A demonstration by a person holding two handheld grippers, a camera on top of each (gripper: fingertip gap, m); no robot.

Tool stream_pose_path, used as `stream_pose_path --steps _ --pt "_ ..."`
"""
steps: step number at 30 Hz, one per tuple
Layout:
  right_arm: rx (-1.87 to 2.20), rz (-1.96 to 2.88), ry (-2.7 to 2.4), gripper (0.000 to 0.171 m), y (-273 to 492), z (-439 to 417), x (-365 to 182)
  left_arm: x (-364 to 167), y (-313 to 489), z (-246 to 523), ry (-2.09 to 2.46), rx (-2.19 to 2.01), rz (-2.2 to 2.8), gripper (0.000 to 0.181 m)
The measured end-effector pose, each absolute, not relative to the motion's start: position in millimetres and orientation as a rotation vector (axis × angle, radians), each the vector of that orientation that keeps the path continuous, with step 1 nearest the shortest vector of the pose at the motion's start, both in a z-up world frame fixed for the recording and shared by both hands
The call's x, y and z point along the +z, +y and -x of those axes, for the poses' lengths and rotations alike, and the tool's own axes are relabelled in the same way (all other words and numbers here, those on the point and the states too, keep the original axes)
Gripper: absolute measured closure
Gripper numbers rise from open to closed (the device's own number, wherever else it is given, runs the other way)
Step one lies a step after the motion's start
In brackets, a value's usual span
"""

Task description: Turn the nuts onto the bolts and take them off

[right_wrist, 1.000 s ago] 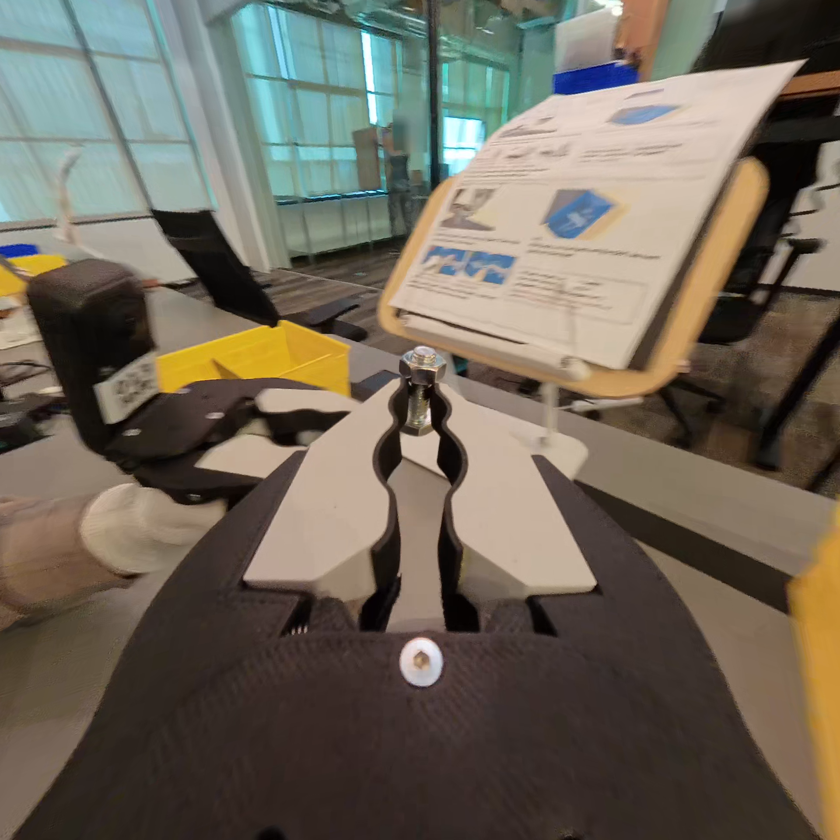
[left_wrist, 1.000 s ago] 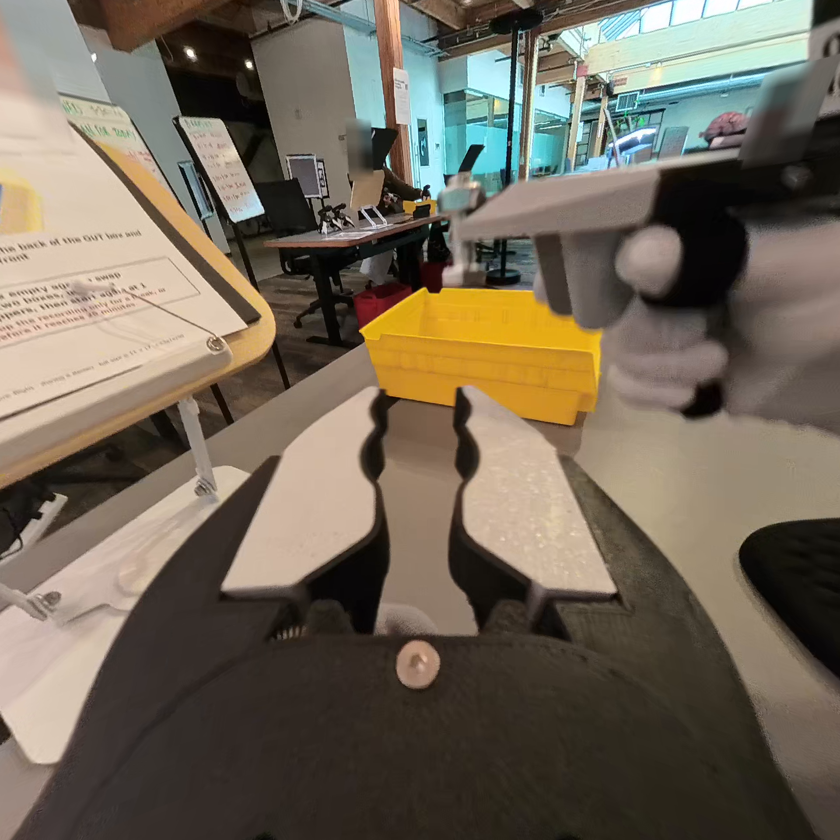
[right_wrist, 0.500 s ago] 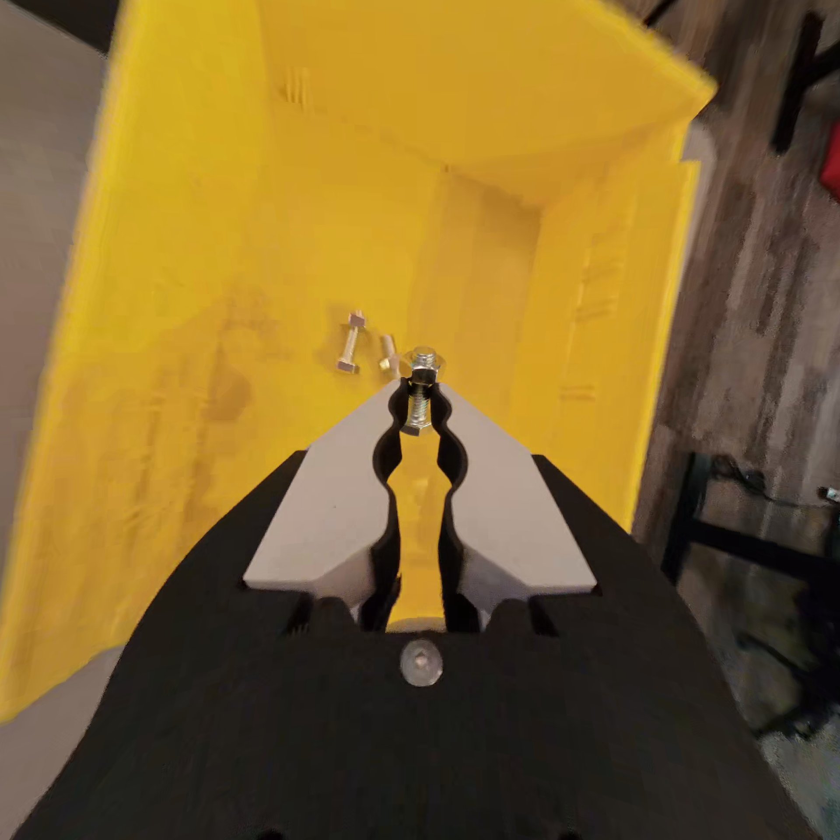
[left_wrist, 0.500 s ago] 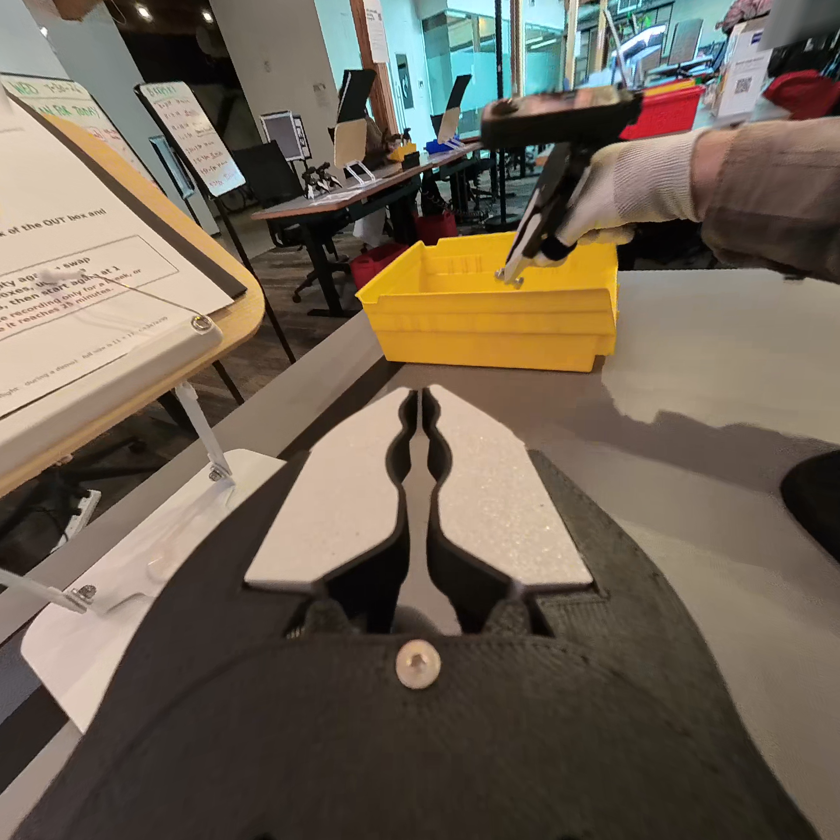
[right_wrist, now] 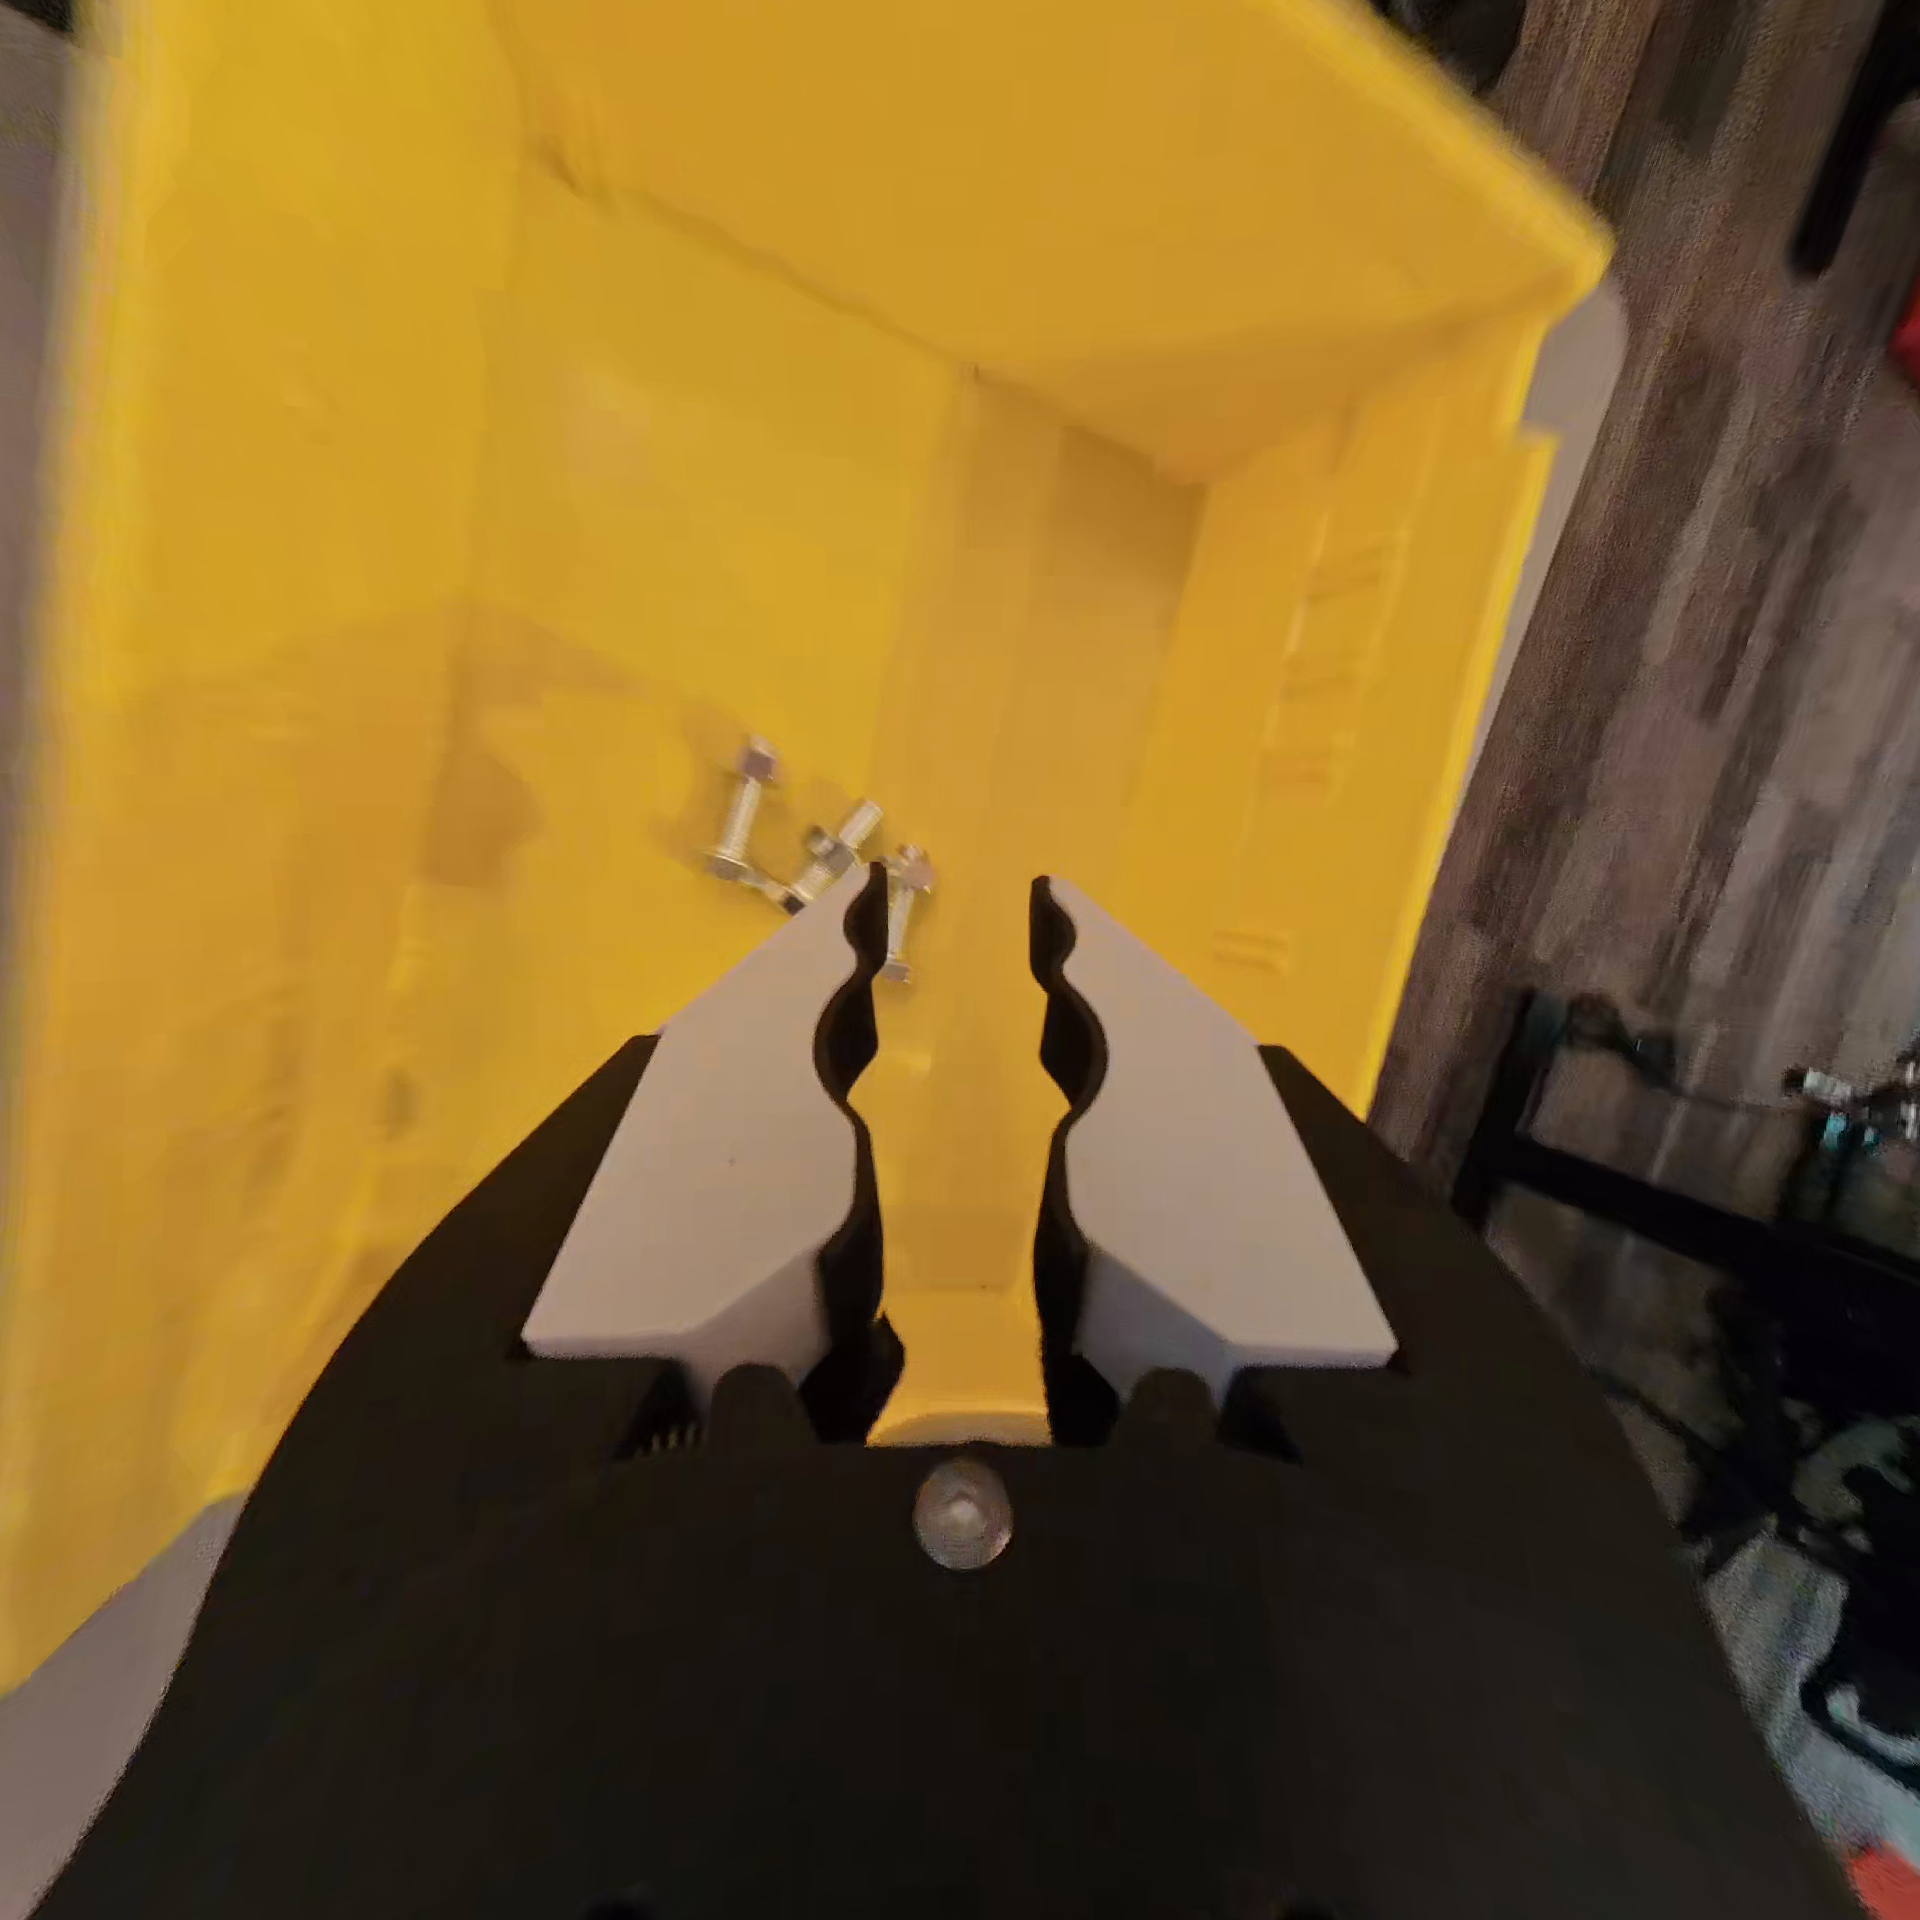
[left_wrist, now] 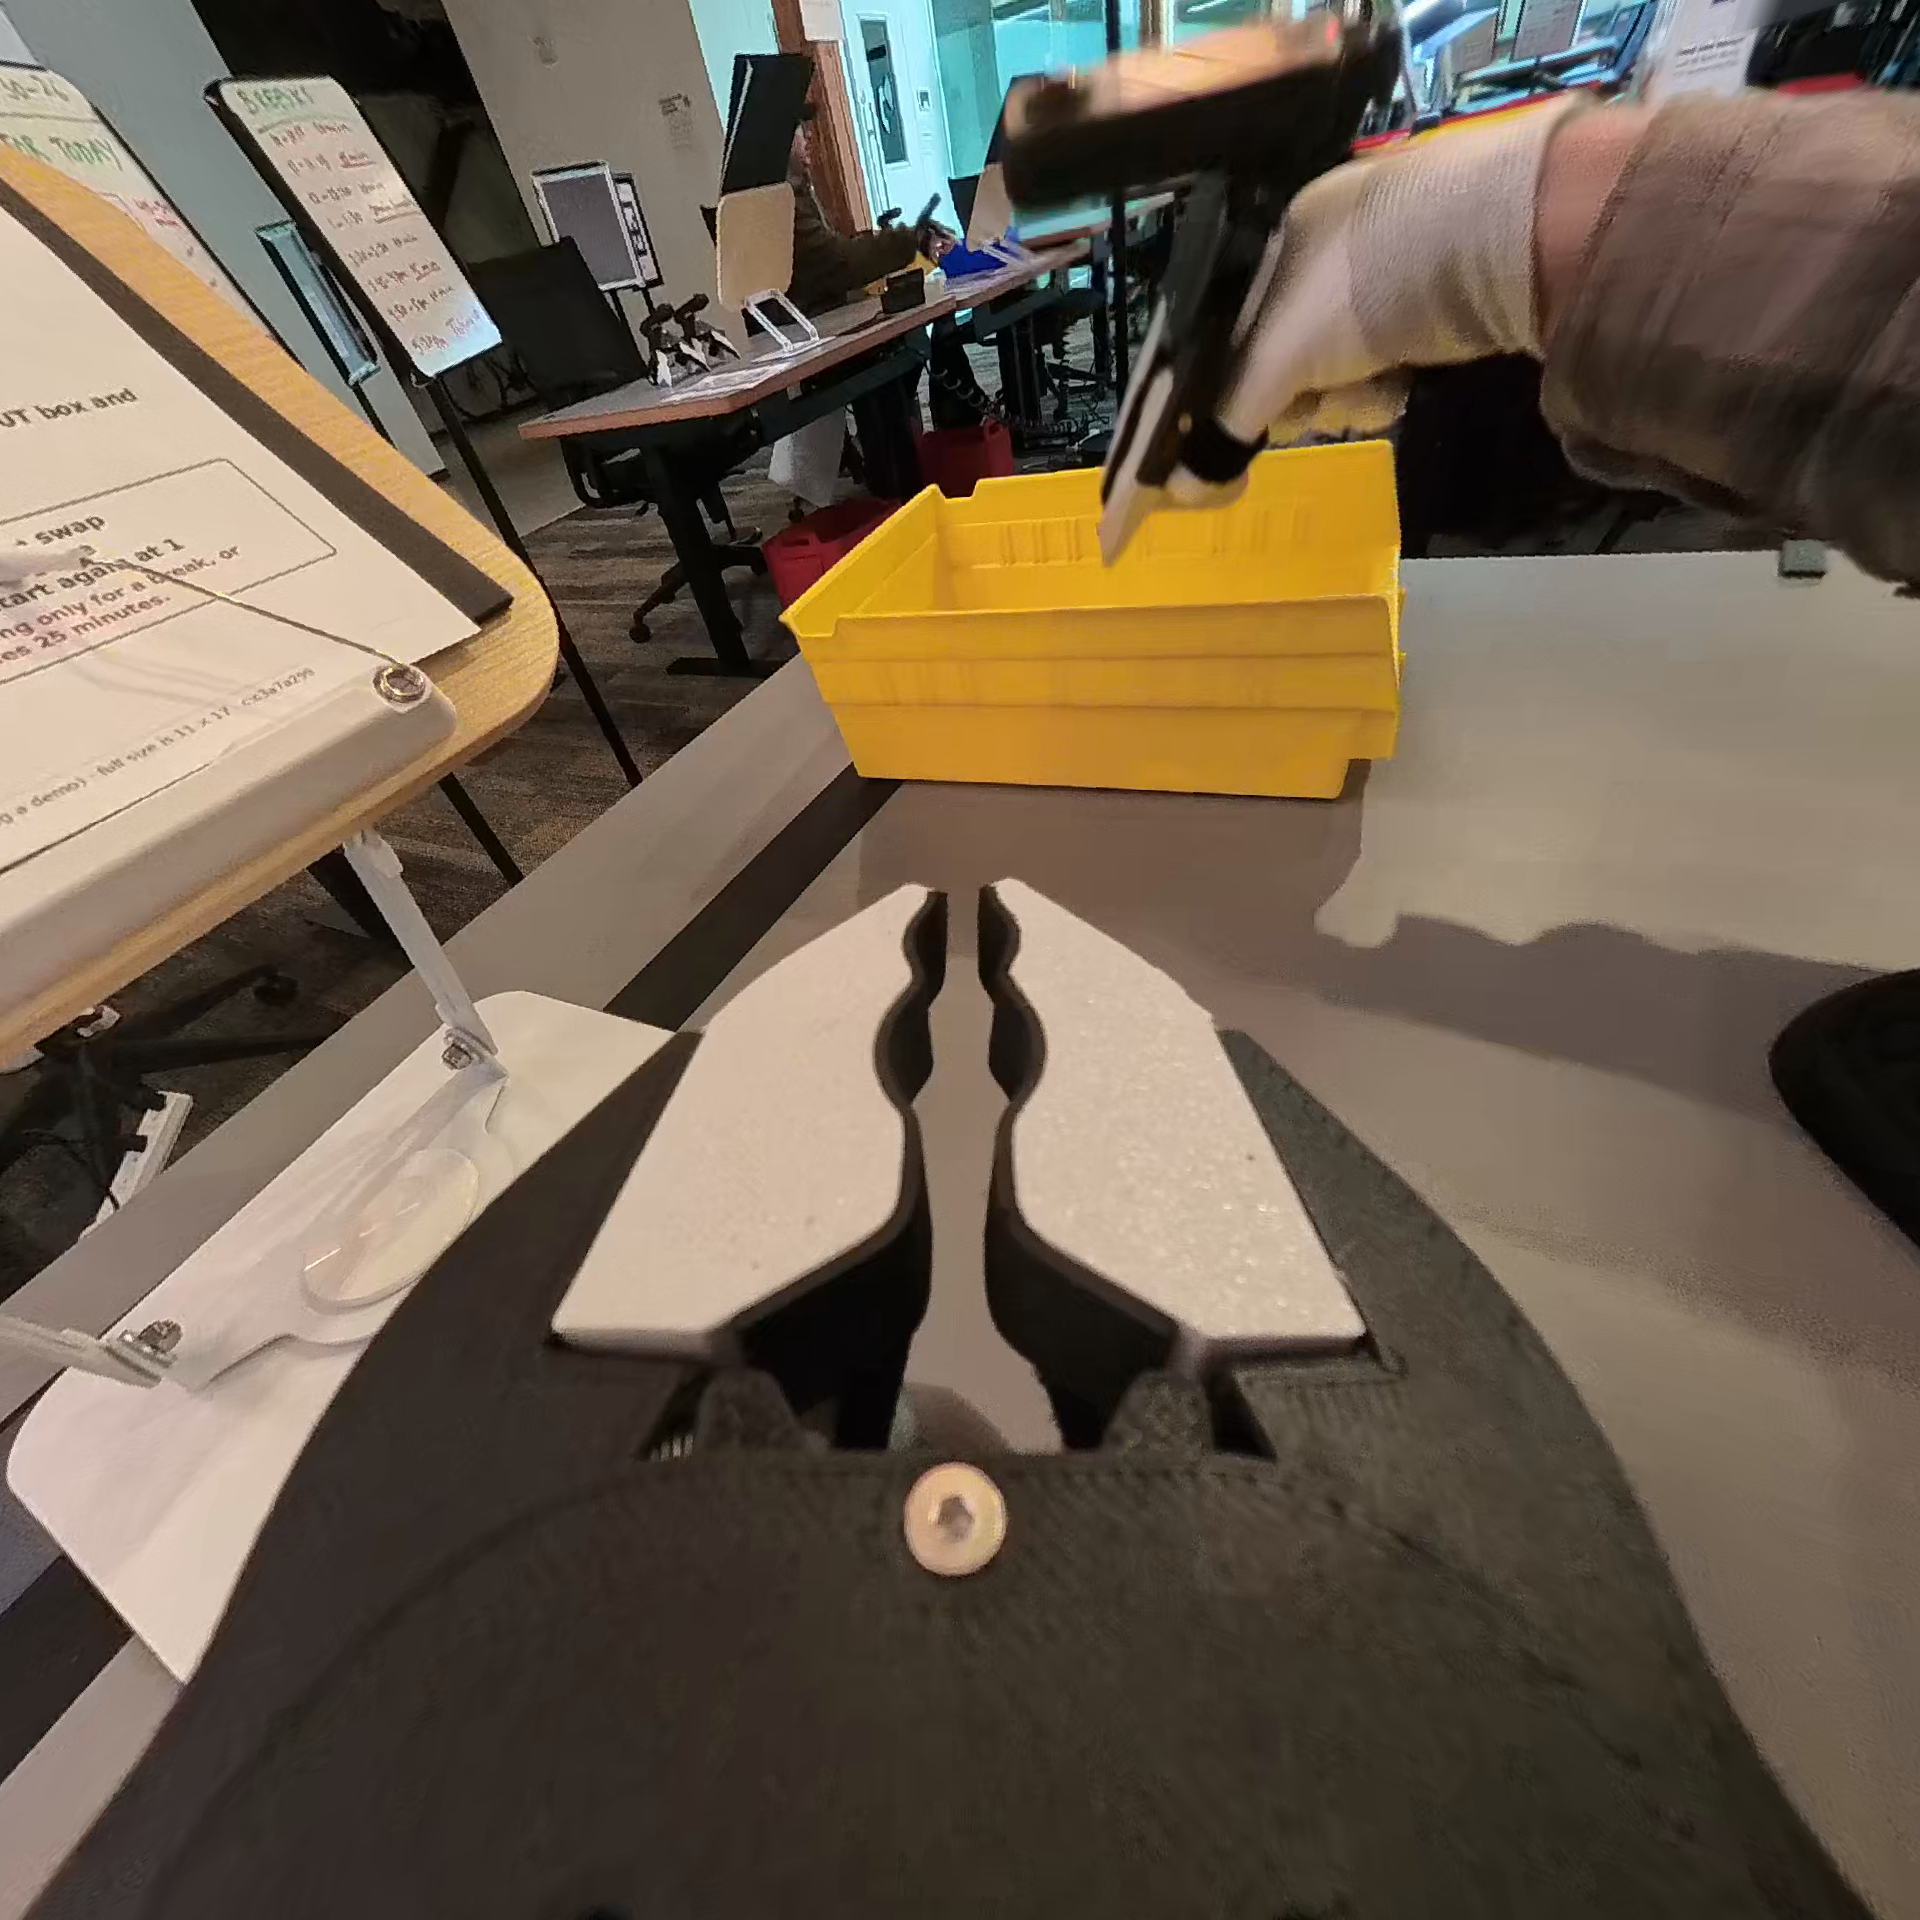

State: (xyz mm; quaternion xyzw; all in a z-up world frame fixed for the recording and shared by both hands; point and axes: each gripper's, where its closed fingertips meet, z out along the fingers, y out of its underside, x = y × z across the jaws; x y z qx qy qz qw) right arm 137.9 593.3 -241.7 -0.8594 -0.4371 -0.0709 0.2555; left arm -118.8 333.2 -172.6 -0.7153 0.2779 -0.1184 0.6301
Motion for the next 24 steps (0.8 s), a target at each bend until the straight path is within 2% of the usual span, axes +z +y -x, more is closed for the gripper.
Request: stream_pose_path --steps 1,8,11,18,22,24 --pt "-0.167 2.28 -1.198 0.147 587.5 -125.0 -222.7 -172.2 332.8 118.2 0.637 -0.272 1.638 0.176" --pt "0.278 1.717 -1.218 0.148 493.1 26.9 -70.8 -162.7 328.5 114.4 0.641 -0.262 1.609 0.17" --pt "0.482 1.517 -1.239 0.148 443.2 75.7 -37.7 -151.0 329.4 123.3 0.625 -0.2 1.585 0.156" --pt "0.597 1.414 -1.232 0.149 424.1 96.9 -59.6 -126.7 332.3 155.4 0.598 -0.087 1.582 0.147" --pt "0.592 1.414 -1.234 0.15 428.9 92.8 -61.2 -112.3 332.5 185.2 0.599 0.038 1.597 0.157" --pt "0.582 1.422 -1.23 0.15 432.4 91.0 -63.3 -102.9 330.9 209.9 0.577 0.109 1.63 0.156"
